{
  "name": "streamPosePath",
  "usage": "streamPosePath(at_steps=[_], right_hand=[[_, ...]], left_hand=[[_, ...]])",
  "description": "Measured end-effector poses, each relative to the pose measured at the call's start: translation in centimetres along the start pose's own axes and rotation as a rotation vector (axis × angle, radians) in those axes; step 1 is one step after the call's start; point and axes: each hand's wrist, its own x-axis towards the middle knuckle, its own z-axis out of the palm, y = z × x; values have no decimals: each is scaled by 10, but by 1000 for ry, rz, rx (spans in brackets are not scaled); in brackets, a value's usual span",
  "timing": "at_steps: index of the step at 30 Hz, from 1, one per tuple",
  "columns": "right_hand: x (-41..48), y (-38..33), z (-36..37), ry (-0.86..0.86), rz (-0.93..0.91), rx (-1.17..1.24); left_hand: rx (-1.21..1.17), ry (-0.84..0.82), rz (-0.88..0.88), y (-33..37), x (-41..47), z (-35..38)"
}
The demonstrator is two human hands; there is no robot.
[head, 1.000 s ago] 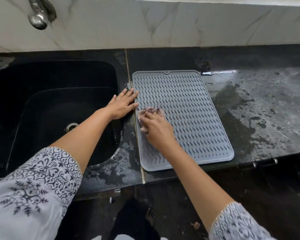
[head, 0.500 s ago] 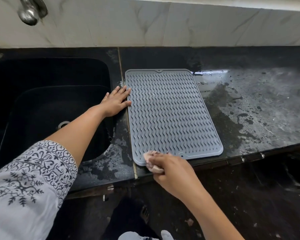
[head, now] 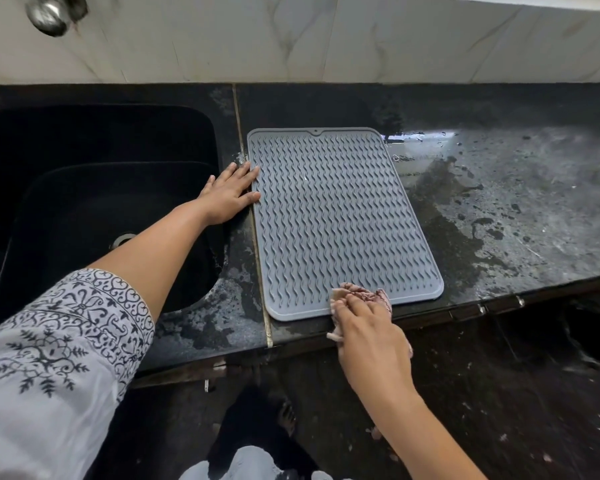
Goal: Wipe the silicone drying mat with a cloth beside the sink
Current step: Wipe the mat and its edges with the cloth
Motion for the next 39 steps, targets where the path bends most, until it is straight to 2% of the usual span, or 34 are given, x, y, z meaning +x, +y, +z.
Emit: streamPosePath(at_steps=[4,6,10,14,16,18,21,23,28,32,37,39], right_hand=[[-1,-39,5,72,-250,15],[-4,-45,8,13,-296,30],[-3,-1,14,-60,-182,28],[14,50,-7,-56,-11,50],[36,55,-38,-7,90,58],[78,45,-69,126,124,150],[178,15,-89,347,-30,276],[250,-10,-94,400,-186,269],[364,-62,-76,157,-449,3],[370,-57,-66,180,-423,-52],[376,-21,-79,205,-180,-11],[368,-28,-81,215,-272,43]], left_hand=[[5,1,7,0,-1,0],[4,3,10,-1,0,-1],[12,11,16,0,-1,-2],[79,50,11,7,-1,-9],[196,89,-7,12,5,-21],[262,97,-10,15,13,-31],[256,86,-10,13,33,-42],[247,26,-24,8,45,-47],[196,-125,-53,-6,55,-50],[203,-152,-44,-10,57,-46],[172,-152,-56,-9,56,-46],[164,-144,-50,-10,57,-46]])
